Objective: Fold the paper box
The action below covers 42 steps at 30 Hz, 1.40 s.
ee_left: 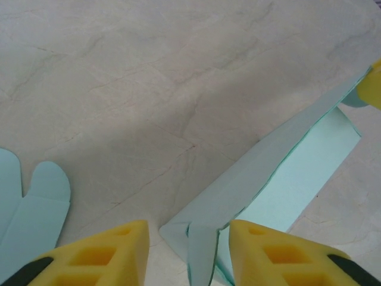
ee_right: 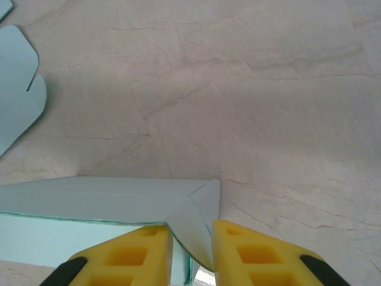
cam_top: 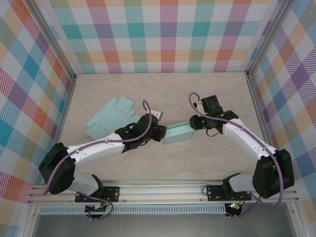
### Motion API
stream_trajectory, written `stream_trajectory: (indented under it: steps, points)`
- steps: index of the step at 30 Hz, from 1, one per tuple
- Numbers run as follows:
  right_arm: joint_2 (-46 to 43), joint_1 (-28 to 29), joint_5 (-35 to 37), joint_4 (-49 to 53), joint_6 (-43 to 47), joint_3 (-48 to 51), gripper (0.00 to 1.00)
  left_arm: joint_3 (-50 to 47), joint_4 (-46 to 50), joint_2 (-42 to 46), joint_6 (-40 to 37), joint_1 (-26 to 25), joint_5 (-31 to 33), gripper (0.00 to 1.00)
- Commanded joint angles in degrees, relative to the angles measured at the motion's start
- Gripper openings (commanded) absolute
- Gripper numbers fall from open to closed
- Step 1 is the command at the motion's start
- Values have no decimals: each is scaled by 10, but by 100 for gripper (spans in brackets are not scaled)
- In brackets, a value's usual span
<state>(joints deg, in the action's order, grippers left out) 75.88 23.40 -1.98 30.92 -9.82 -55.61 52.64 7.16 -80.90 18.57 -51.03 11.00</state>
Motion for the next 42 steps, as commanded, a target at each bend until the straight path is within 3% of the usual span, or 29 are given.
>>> stream_trajectory:
  steps: [1, 5, 12, 28, 42]
  points:
    - [2, 9, -9, -2, -6, -14, 22, 28, 34, -16, -2, -10, 16, 32]
    - [2, 15, -9, -2, -16, -12, 17, 41, 53, -27, 0, -12, 24, 19]
    - [4, 29, -10, -4, -35, -12, 8, 48, 52, -34, 15, -12, 31, 9]
    - [9, 63, -12, -14, -91, -19, 4, 45, 6, -65, 72, -13, 7, 0]
    - [7, 77, -18, -33, -148, -21, 4, 40, -30, -79, 96, -14, -20, 0]
